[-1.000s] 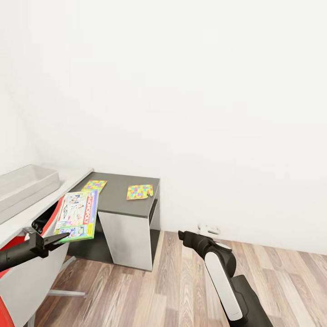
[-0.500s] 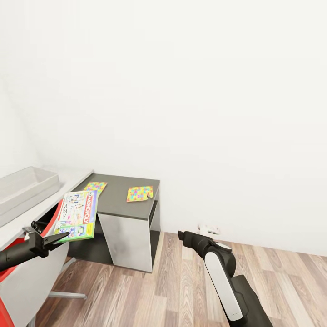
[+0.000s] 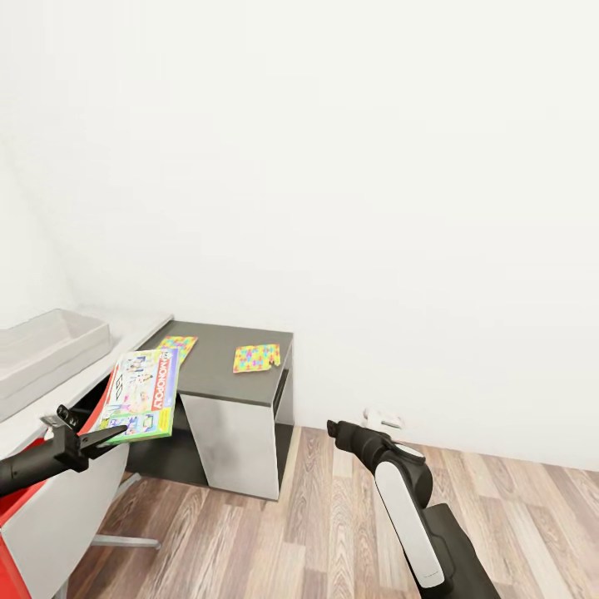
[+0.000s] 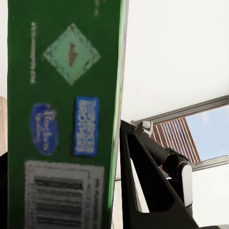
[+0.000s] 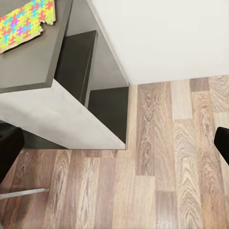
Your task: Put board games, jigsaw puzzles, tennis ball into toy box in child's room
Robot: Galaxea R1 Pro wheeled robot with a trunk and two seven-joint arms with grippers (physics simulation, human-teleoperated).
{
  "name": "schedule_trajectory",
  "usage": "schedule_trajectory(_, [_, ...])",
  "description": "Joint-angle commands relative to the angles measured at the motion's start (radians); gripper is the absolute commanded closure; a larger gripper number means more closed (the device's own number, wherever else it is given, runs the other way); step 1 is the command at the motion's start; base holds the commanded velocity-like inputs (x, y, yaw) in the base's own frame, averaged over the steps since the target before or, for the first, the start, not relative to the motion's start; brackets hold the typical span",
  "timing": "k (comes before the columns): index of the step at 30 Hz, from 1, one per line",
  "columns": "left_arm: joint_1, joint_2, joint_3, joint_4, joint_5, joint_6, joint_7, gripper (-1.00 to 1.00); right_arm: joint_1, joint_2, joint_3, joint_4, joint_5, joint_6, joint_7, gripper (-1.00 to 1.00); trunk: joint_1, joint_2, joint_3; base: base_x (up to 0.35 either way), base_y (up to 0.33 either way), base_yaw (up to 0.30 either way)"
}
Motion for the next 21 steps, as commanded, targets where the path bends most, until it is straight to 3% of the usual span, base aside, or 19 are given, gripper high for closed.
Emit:
schedule_trajectory(1, [0.0, 0.001, 0.0, 0.0, -0.001, 0.01, -0.004, 1.0, -0.001, 0.0, 0.001, -0.001, -0.01, 0.001, -0.01, -1.0, -0.004, 0.006, 0.002, 0.0, 0.0, 0.0])
schedule_trajectory(21, [0.0, 0.001, 0.0, 0.0, -0.001, 0.01, -0.004, 1.0, -0.001, 0.0, 0.001, -0.001, -0.011, 0.001, -0.01, -1.0, -0.08, 0.146, 0.065, 0.0, 0.0, 0.0])
